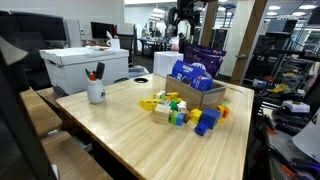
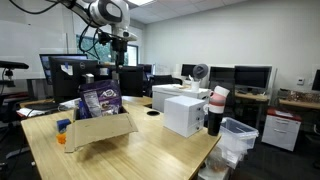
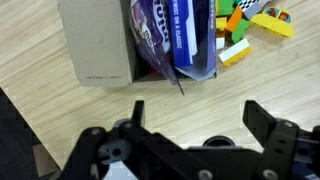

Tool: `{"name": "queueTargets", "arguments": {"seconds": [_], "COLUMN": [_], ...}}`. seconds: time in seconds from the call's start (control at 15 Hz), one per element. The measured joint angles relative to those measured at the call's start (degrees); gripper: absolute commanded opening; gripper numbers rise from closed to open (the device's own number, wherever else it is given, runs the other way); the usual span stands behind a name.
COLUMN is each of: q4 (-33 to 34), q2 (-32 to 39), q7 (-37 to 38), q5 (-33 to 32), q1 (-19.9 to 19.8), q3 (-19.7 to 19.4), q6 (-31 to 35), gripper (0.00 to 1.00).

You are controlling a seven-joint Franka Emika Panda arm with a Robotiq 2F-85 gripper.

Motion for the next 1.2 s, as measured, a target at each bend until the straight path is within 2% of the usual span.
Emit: {"name": "queueTargets", "arguments": {"seconds": [0.87,1.2], "q4": [-12.6,-15.8], "q2": [-4.0,-3.9], "q7": [1.3,1.5], "q5": [2.6,4.5], "q1": [2.3,2.3], "q3": [4.0,4.1], "q6": [5.5,6.8], "gripper": [1.0,1.0]}}
